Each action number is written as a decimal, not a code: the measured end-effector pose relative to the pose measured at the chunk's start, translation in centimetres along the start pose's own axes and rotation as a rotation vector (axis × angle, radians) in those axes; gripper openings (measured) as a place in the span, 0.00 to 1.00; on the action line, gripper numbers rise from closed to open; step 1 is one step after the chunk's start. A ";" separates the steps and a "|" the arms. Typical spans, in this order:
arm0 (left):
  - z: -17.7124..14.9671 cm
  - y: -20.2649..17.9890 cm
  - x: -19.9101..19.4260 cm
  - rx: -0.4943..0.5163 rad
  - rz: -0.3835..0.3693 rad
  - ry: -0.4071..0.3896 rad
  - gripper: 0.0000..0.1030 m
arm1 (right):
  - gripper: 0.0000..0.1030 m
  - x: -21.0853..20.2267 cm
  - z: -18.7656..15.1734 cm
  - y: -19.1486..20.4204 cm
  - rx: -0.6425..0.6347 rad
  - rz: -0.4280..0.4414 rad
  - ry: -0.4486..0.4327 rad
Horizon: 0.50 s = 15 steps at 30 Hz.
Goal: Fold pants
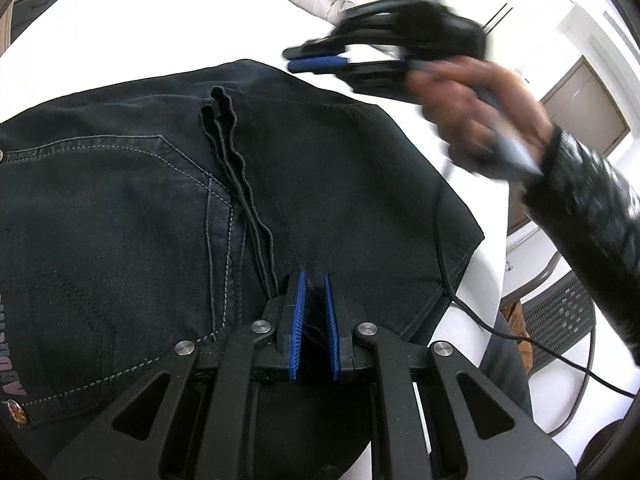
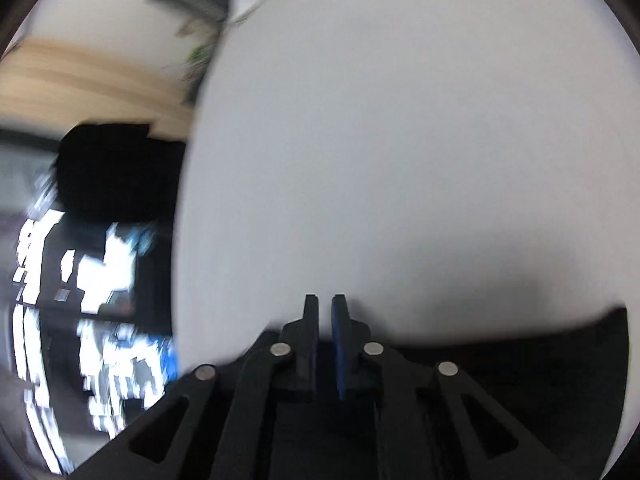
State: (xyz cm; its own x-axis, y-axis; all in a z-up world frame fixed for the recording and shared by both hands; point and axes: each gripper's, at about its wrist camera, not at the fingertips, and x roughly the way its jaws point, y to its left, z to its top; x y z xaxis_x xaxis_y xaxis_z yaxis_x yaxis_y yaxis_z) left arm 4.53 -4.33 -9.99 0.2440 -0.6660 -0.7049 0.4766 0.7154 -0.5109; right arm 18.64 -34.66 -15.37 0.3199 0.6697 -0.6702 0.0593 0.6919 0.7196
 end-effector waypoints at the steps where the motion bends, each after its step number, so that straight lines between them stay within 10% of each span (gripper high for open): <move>1: 0.1 -0.1 -0.1 0.001 0.002 -0.001 0.10 | 0.23 -0.4 -1.3 0.7 -0.047 0.033 0.045; 5: -0.1 -0.5 -0.3 0.010 0.015 -0.007 0.10 | 0.29 -2.4 -7.5 -1.4 -0.135 0.094 0.194; 11: -0.1 -0.8 -0.2 0.006 0.027 -0.004 0.10 | 0.15 -7.6 -7.8 -11.9 0.109 0.147 0.109; 15: -0.1 -1.4 -0.1 0.022 0.052 -0.004 0.10 | 0.15 -7.6 -9.8 -10.1 0.057 0.146 0.153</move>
State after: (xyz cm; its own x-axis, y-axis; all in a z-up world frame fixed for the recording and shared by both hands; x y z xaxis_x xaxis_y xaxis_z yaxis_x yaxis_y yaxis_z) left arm 3.72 -5.23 -9.25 0.2727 -0.6288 -0.7282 0.4815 0.7444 -0.4625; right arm 6.32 -44.12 -19.30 0.1821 0.7979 -0.5746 0.0780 0.5708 0.8174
